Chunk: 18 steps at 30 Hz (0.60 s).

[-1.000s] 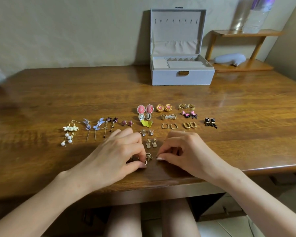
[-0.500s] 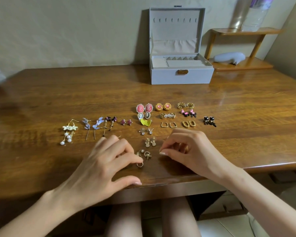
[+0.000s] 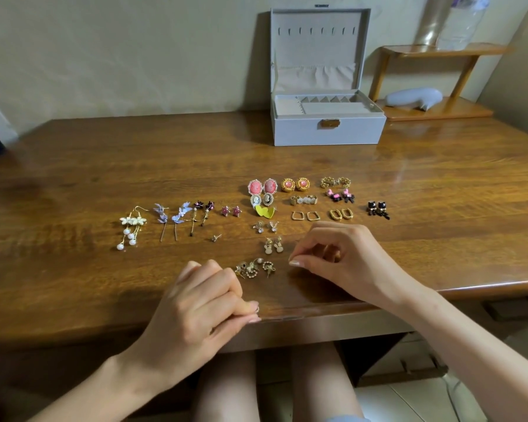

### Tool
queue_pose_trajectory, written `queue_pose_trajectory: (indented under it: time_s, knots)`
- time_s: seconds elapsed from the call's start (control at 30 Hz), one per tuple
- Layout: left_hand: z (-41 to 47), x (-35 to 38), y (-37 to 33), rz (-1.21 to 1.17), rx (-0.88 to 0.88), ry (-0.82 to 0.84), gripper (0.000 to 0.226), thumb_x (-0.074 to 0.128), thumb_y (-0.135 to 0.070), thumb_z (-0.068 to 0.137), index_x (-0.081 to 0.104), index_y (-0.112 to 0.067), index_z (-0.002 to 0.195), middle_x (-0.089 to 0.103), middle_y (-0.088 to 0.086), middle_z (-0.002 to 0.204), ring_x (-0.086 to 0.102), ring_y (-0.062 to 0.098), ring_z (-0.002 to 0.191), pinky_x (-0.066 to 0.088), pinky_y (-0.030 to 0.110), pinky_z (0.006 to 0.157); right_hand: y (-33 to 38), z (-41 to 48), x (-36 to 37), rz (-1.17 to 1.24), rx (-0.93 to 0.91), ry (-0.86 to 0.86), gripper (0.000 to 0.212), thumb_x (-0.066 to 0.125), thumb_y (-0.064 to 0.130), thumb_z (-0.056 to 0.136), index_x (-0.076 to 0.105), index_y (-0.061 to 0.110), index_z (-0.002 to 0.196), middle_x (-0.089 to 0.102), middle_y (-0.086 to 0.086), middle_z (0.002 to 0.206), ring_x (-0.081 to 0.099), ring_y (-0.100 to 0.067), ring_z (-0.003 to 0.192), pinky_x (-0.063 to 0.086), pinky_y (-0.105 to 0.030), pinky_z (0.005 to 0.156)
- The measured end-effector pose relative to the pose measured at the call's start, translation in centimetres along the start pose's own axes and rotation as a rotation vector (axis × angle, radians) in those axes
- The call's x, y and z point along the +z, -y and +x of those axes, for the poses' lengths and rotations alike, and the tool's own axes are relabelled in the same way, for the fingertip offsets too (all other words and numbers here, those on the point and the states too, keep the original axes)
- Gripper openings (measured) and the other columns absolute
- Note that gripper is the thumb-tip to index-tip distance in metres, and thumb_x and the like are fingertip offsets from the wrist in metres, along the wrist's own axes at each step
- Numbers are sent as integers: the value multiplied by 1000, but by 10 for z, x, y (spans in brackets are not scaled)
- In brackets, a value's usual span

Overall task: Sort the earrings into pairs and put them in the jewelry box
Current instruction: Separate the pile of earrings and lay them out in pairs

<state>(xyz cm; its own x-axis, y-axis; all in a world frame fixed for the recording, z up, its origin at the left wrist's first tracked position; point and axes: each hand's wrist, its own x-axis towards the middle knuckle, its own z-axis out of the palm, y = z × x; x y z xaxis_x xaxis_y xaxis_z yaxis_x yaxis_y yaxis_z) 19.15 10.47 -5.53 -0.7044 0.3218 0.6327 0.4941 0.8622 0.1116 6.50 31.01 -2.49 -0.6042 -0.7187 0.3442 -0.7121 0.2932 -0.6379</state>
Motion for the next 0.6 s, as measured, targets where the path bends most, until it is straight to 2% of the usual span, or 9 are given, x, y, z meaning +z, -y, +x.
queue_pose_trajectory:
  time_s: [0.2, 0.3, 0.43, 0.5, 0.6]
  knots:
    - [19, -3, 0, 6, -47, 2, 18, 60, -32, 86, 70, -19, 78, 55, -7, 80, 48, 12, 77, 38, 33, 69, -5, -3, -8, 47, 42, -66, 5, 73, 24, 77, 72, 23, 82, 70, 10, 79, 62, -6, 72, 50, -17, 64]
    - [38, -2, -4, 71, -51, -18, 17, 61, -30, 84, 71, -18, 79, 58, -5, 80, 49, 15, 77, 39, 36, 69, -10, -8, -19, 21, 66, -141, 6, 74, 22, 76, 70, 26, 80, 68, 14, 75, 59, -5, 68, 46, -12, 60]
    - [66, 16, -17, 181, -47, -5, 13, 64, -28, 81, 66, -18, 74, 55, -4, 79, 48, 17, 78, 35, 32, 72, -19, -18, -28, -97, 65, -193, 7, 75, 21, 74, 70, 24, 77, 66, 12, 74, 57, -5, 67, 42, -9, 59]
    - [81, 30, -24, 199, -59, 17, 9, 69, -24, 76, 65, -17, 74, 55, -2, 80, 48, 19, 80, 33, 31, 74, -24, -21, -29, -158, 60, -202, 5, 75, 22, 75, 70, 24, 77, 65, 12, 75, 57, -6, 67, 46, -14, 60]
    - [104, 49, -30, 207, -81, 59, 13, 75, -18, 69, 63, -15, 72, 54, 0, 78, 49, 21, 80, 35, 35, 74, -33, -24, -32, -252, 66, -218, 5, 71, 27, 76, 71, 21, 77, 63, 11, 77, 57, -7, 69, 52, -29, 62]
